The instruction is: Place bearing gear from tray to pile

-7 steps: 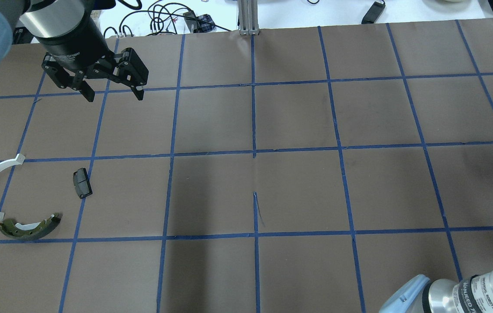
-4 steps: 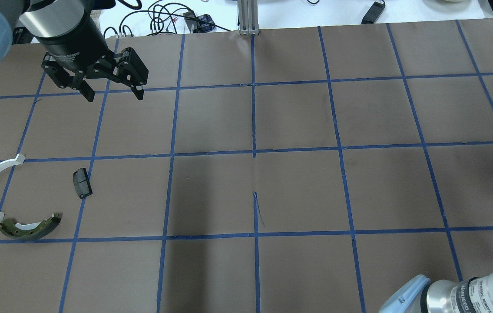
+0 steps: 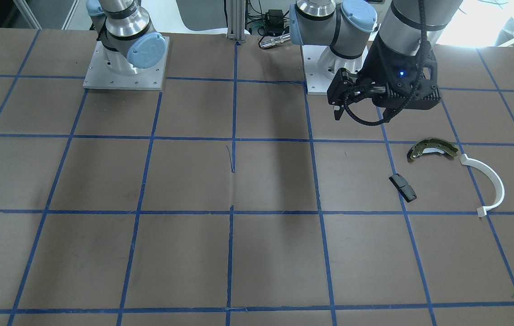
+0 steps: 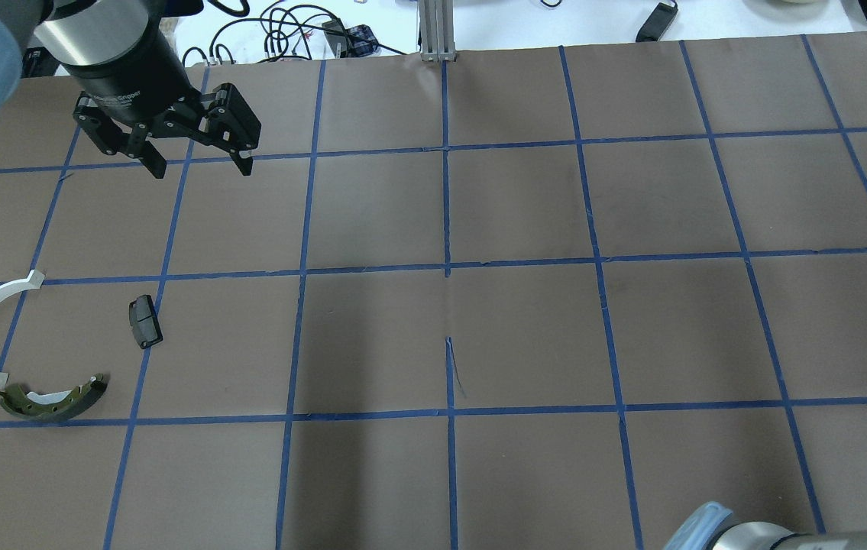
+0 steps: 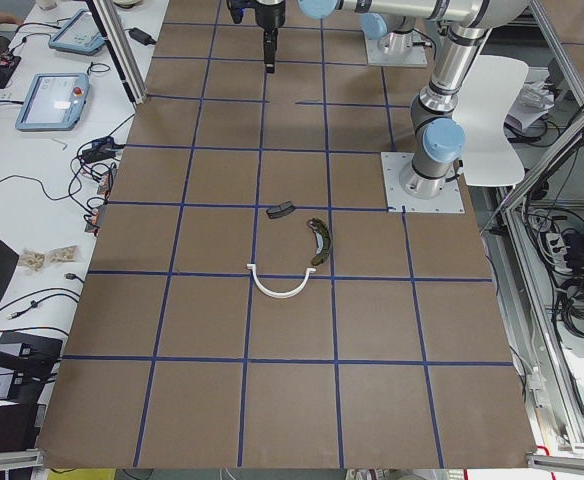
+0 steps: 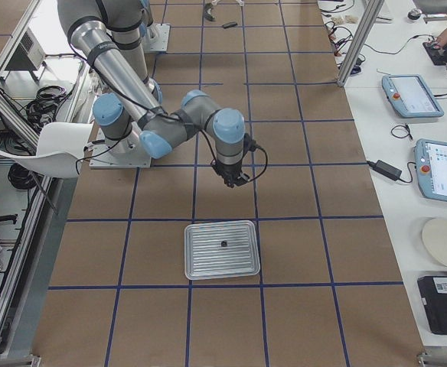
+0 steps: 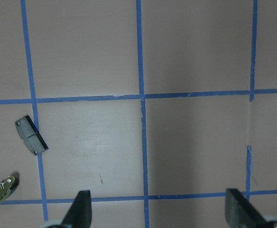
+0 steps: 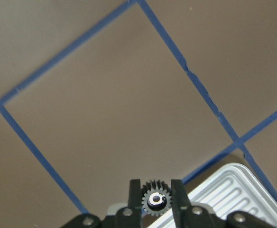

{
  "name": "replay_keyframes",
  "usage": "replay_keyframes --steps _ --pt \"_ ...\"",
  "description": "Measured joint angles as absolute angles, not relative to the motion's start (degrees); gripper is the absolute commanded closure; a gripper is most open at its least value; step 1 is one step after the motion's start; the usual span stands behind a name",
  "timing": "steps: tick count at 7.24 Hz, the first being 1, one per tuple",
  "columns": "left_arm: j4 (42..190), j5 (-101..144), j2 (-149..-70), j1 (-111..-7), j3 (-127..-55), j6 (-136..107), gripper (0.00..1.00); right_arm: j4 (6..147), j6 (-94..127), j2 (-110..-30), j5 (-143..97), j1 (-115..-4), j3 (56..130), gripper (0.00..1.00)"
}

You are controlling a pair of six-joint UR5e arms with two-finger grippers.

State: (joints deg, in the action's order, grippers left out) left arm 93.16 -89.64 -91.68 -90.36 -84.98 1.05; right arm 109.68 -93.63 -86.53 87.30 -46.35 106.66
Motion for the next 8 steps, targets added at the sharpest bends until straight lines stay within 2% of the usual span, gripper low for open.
replay_keyframes --steps 2,4,6,8 --pt "93.16 -89.65 -91.67 -90.35 -85.02 1.05 0.0 103.59 -68.28 -91.4 87.39 -60.94 106.44 0.86" --pt "93.17 -89.61 -91.67 -90.36 -85.03 1.05 0.0 103.87 -38.95 -91.25 86.72 -76.69 106.22 0.85" --pt "93.16 -89.56 -91.64 -90.41 -85.07 1.0 0.0 113.07 -10.75 -86.12 84.79 -90.84 106.12 0.85" --pt "93.16 -89.63 -91.63 -90.44 -85.08 0.97 0.0 127.97 11.81 -76.8 84.13 -102.78 106.06 0.84"
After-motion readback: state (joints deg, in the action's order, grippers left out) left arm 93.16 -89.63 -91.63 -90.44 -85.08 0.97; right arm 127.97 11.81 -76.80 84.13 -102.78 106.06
